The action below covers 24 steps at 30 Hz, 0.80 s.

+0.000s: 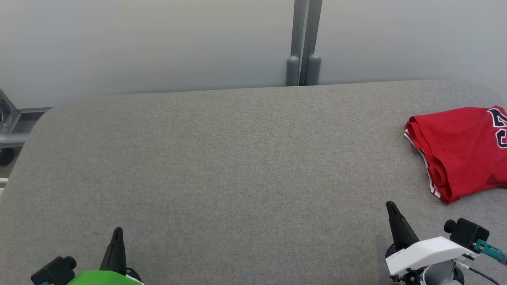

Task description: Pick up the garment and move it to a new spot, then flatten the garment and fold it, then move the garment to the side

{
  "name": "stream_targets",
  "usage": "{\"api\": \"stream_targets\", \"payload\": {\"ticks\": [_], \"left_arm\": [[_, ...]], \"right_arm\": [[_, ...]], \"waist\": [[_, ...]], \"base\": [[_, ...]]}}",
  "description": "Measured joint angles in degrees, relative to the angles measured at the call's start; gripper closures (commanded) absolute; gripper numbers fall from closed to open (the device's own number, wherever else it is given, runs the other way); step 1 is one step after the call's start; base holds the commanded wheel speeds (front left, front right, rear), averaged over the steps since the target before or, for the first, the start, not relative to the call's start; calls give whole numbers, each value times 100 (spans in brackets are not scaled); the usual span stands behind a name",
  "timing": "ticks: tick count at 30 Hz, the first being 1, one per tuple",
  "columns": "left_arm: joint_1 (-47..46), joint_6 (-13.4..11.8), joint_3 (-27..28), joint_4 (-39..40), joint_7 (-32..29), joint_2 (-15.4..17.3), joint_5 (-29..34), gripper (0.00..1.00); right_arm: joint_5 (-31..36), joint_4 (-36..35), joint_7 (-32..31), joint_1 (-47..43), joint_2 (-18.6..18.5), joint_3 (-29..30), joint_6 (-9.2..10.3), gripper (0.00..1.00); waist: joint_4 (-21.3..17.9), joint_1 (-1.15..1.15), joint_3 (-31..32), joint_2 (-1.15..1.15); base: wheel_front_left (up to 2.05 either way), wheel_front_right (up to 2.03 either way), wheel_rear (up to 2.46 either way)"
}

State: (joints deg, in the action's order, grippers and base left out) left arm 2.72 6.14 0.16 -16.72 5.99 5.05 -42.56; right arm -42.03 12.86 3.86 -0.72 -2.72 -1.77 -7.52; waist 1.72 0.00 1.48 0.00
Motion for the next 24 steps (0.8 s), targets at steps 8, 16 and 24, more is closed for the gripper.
{"api": "stream_targets", "payload": {"ticks": [8,16,24], "left_arm": [[-57,25,107,63,-235,-27,-650,100],[-136,40,182,121,-433,-52,-1193,100],[-208,42,264,163,-601,-68,-1675,100]], "right_arm": [[-687,-120,-58,-25,-1,76,0,100],[-1233,-215,-102,-49,-2,135,2,100],[-1753,-301,-157,-106,-3,190,3,100]], "waist": [[-16,0,-14,0],[-30,0,-27,0],[-43,0,-40,0]], "base": [[0,0,0],[0,0,0],[0,0,0]]}}
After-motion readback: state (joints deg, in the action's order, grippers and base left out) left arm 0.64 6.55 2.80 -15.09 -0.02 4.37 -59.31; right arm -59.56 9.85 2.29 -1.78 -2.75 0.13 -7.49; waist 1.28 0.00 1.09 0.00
